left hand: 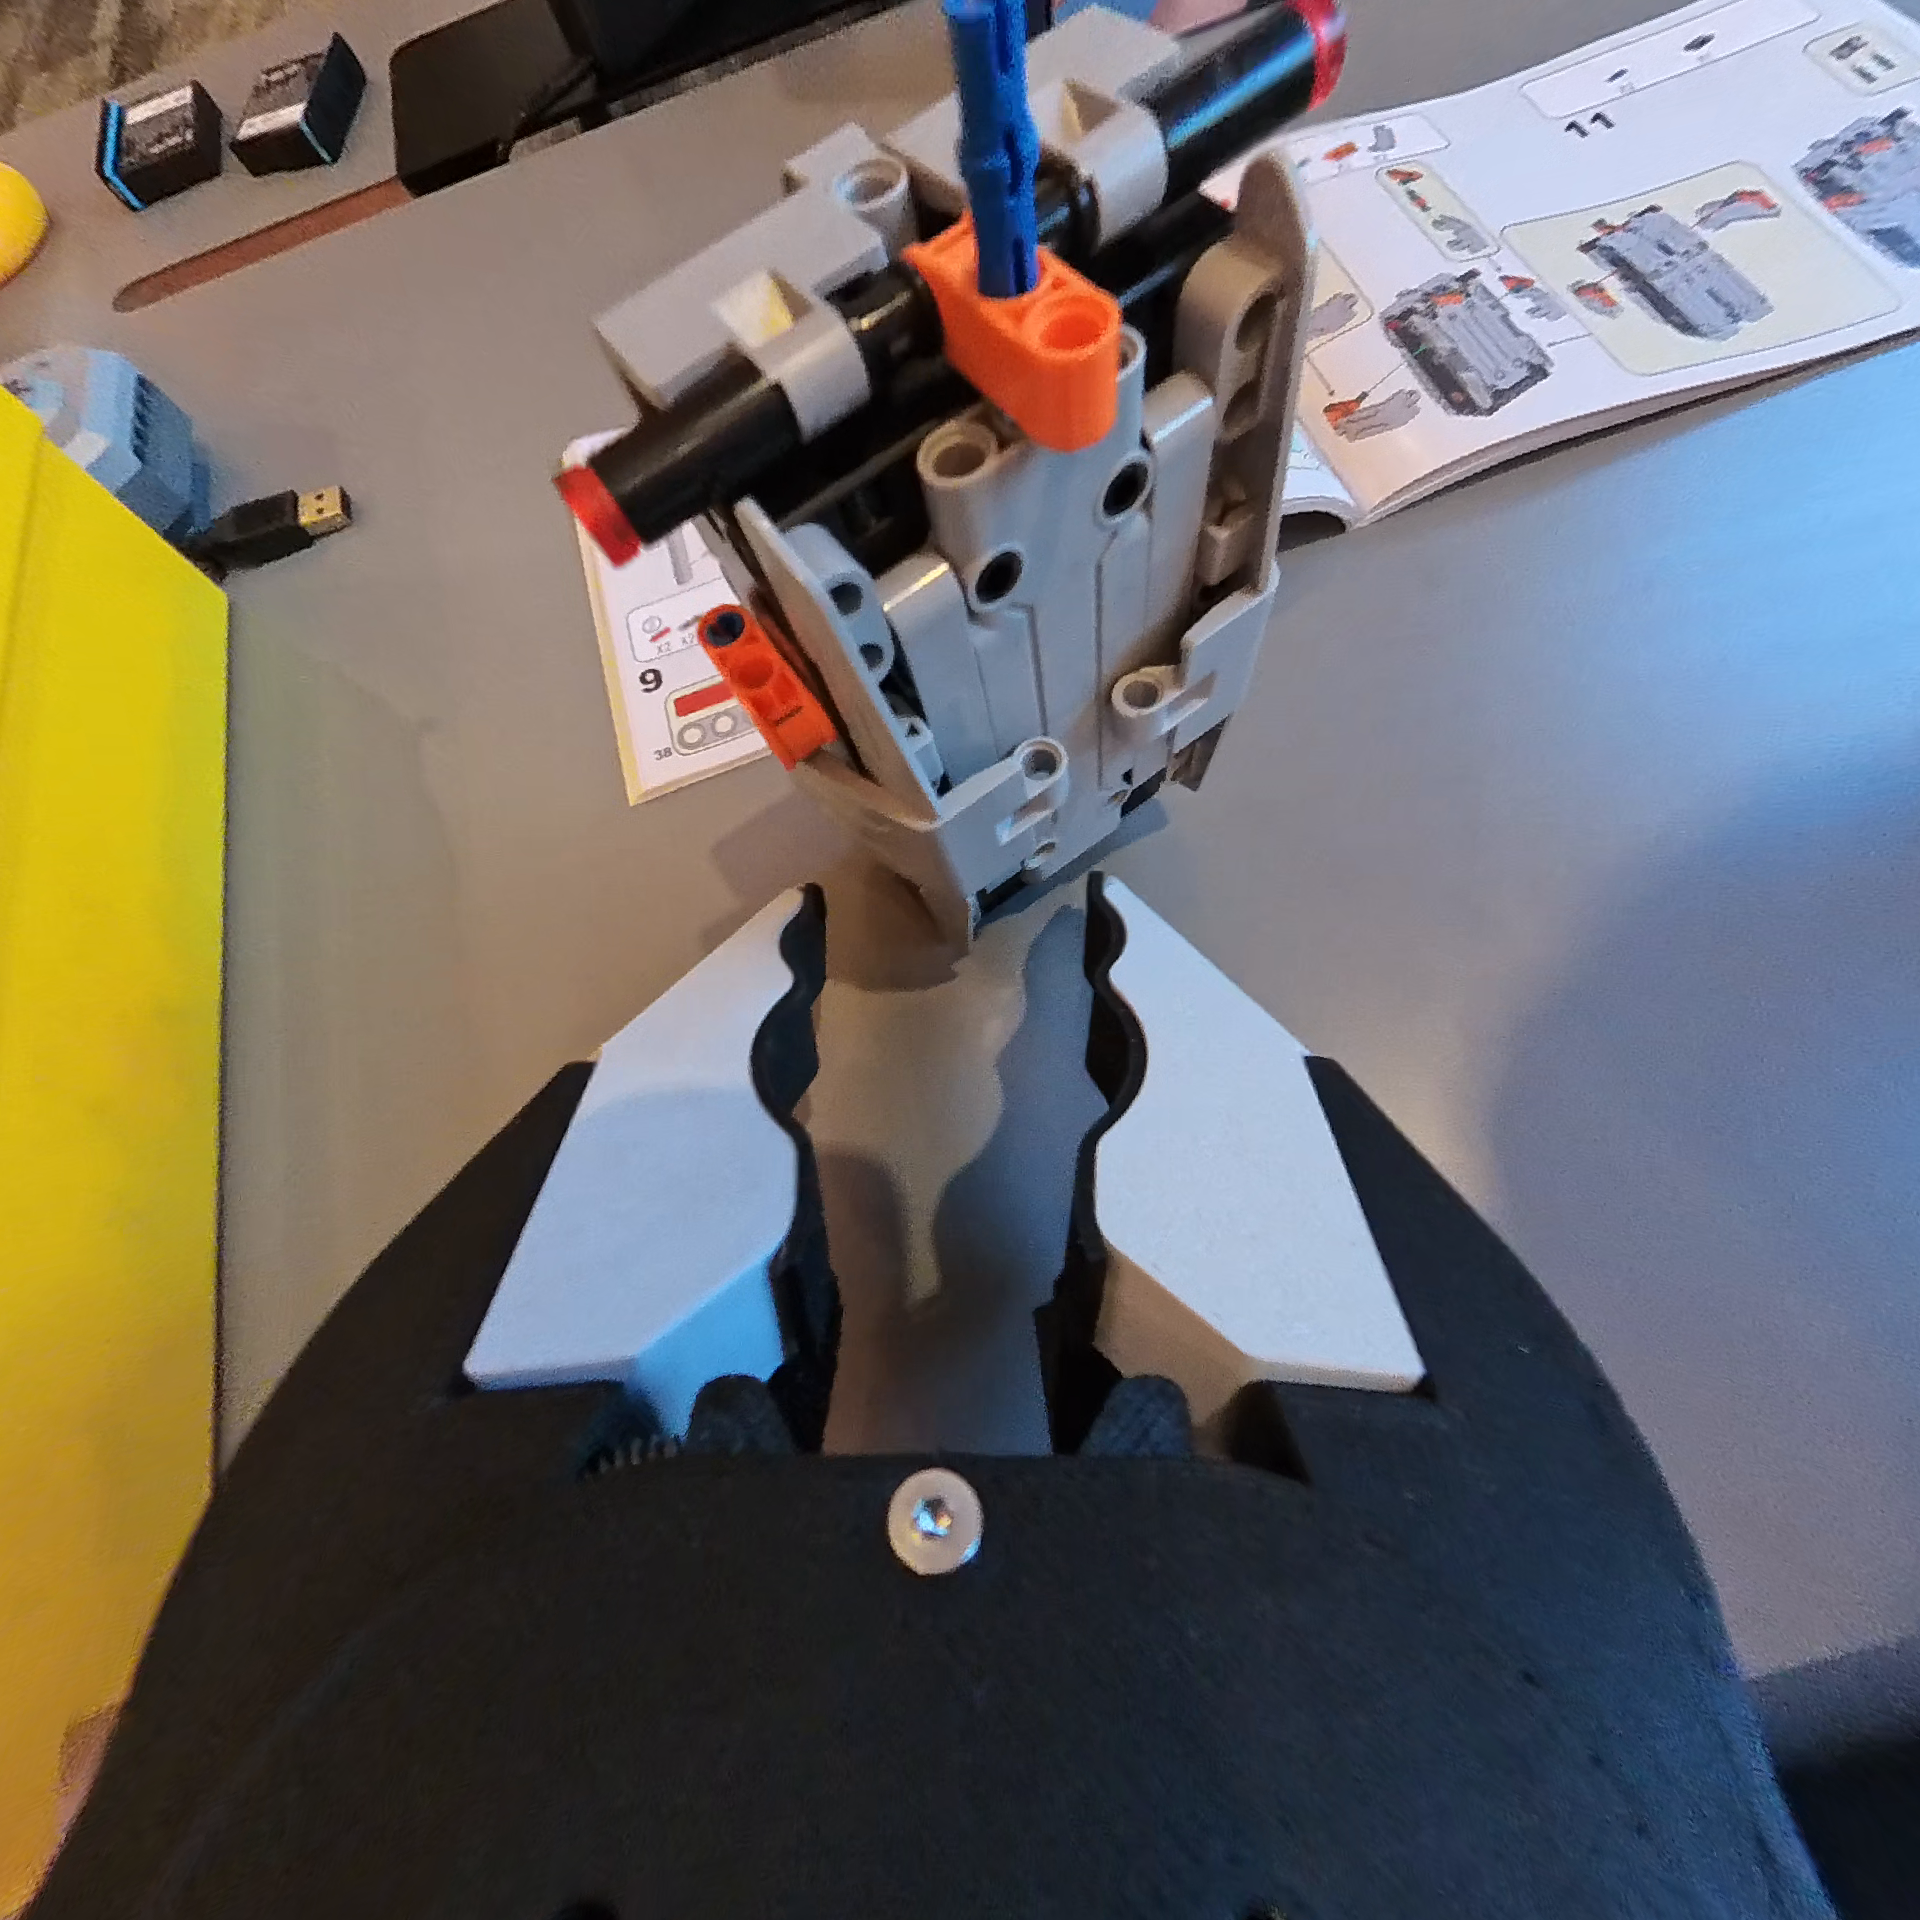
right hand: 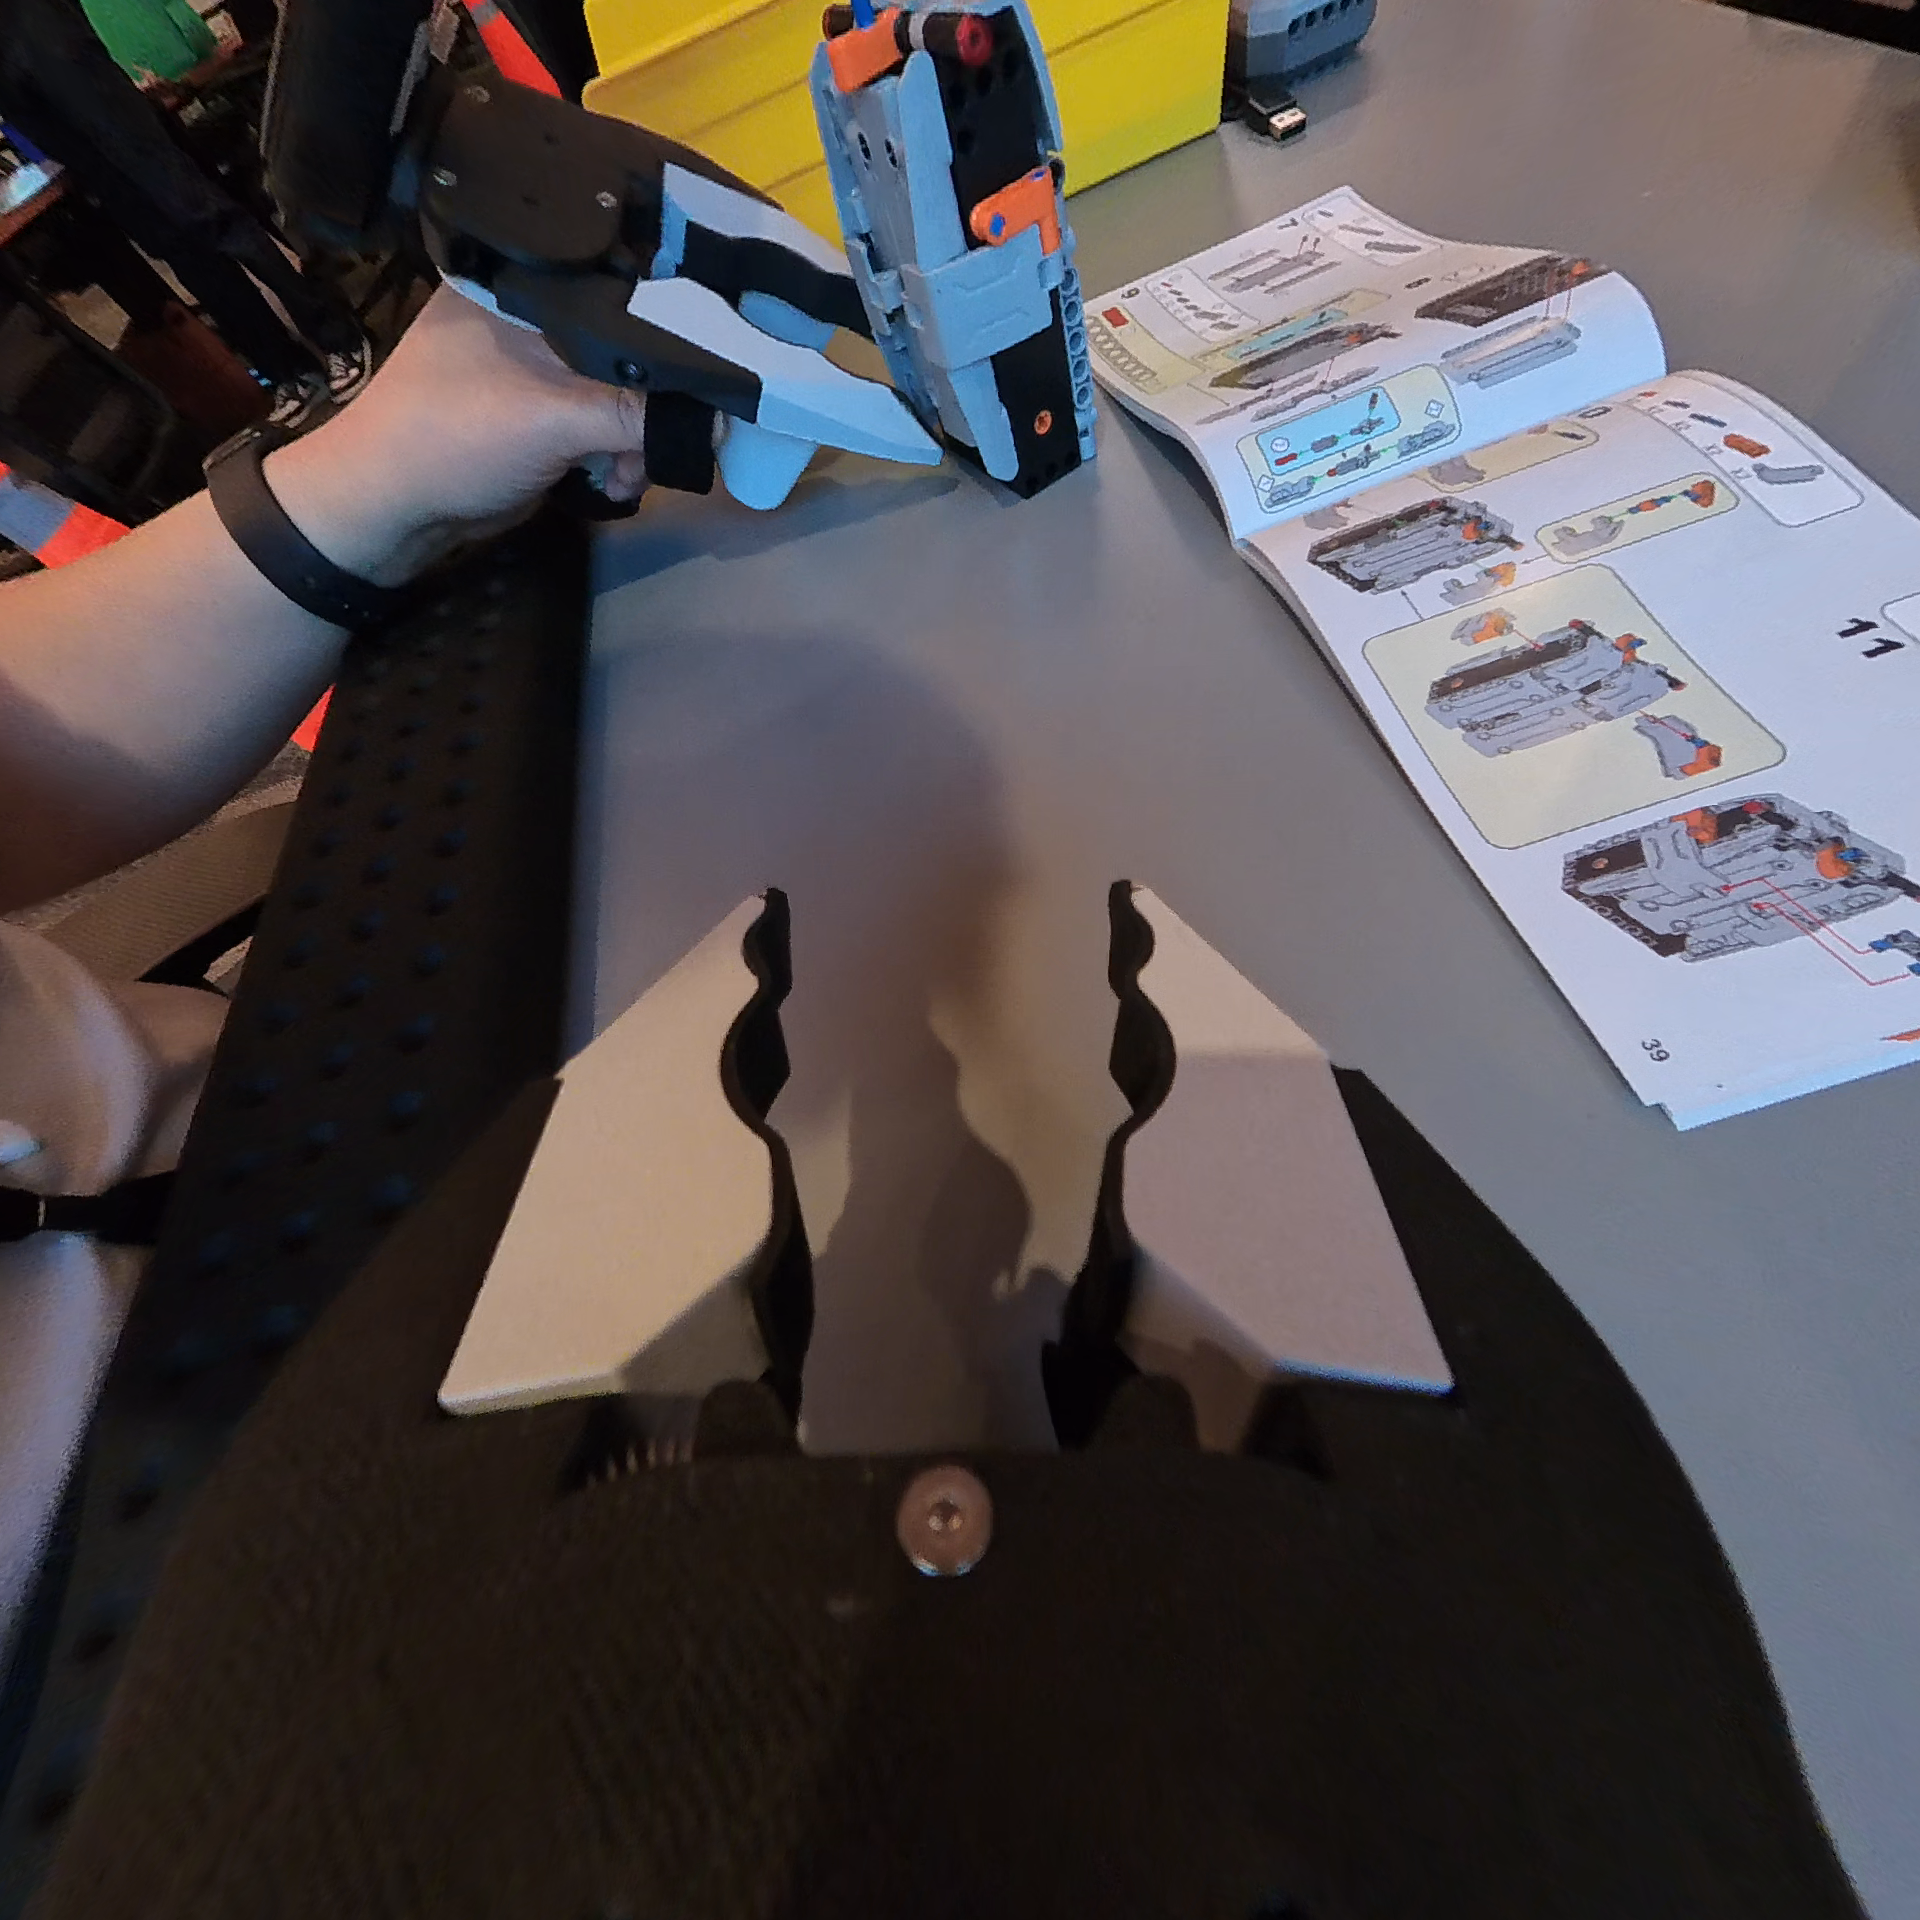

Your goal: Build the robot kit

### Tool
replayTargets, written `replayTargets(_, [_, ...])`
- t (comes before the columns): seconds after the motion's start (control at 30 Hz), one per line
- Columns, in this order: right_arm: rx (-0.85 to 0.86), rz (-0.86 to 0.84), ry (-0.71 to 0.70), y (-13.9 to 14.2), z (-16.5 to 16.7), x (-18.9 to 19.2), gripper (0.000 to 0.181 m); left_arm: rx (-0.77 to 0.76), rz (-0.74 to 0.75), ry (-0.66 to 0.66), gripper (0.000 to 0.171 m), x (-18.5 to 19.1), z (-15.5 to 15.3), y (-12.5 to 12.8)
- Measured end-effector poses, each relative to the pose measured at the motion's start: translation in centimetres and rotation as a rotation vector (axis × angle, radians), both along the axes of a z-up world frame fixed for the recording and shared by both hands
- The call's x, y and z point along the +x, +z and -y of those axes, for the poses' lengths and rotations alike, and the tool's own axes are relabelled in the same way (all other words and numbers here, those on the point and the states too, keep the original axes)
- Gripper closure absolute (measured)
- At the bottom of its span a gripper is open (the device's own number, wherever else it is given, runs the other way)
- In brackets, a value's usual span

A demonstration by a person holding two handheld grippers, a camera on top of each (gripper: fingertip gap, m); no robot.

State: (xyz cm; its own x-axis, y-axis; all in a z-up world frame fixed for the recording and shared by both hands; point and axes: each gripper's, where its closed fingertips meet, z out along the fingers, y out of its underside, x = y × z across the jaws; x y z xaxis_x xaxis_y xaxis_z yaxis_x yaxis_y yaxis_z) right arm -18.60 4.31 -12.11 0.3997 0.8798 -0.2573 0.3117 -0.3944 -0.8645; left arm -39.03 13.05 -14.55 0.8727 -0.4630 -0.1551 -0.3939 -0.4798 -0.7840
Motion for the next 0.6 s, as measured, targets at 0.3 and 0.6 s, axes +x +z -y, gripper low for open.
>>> replayTargets(0.3, [0.005, 0.028, -0.002, -0.5, -0.4, 0.5, 0.121, -0.026, -0.052, -0.031, 0.122, 1.1, -1.0, -0.8])
replayTargets(0.6, [-0.004, 0.047, 0.001, -0.9, -0.5, 0.7, 0.123, -0.031, -0.016, -0.035, 0.126, 0.8, -1.1, -1.3])
